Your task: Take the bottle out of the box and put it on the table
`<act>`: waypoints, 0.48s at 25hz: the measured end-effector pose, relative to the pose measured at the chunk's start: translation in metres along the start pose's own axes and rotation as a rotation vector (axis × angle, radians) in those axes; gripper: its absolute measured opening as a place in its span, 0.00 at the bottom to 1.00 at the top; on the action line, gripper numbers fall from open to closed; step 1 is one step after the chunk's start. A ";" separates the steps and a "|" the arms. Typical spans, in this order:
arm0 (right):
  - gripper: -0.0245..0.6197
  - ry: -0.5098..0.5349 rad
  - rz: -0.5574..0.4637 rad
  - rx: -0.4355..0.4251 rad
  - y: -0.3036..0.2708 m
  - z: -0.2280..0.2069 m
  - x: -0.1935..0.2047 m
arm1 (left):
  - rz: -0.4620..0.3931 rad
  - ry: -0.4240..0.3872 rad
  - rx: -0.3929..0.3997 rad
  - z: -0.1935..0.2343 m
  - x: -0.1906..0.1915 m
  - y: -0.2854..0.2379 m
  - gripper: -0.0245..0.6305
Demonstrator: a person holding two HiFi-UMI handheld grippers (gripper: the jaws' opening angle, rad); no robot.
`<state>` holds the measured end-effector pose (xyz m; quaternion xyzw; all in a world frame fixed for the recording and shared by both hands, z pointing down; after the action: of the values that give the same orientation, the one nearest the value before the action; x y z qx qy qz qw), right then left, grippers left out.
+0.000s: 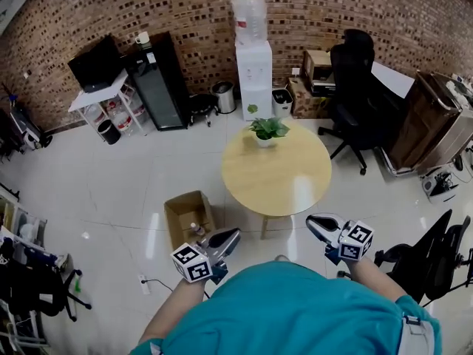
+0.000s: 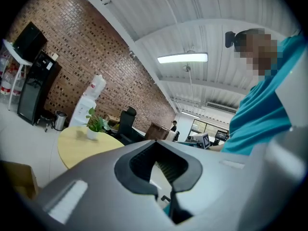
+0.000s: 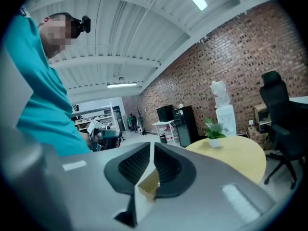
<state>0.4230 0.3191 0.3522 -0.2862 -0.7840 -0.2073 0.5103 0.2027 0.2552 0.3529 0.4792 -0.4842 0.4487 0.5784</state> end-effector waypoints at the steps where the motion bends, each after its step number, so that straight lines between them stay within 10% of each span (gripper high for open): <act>1: 0.08 0.000 0.006 -0.023 0.004 -0.027 -0.010 | 0.004 -0.004 -0.021 0.008 0.002 -0.025 0.04; 12: 0.08 0.023 0.058 -0.227 -0.021 -0.213 -0.048 | 0.071 0.021 -0.183 0.086 0.050 -0.163 0.04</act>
<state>0.5700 0.1606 0.3909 -0.3624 -0.7409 -0.2831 0.4895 0.3578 0.1509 0.3895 0.4020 -0.5340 0.4278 0.6085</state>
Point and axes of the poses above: the fingertips, and each gripper's own axes: y backward along the fingers, z to its left, x out of its underside, the point moved 2 cm from there along y, backward along the fingers, and after that the axes turned 13 degrees about -y, right-handed, at the moved point
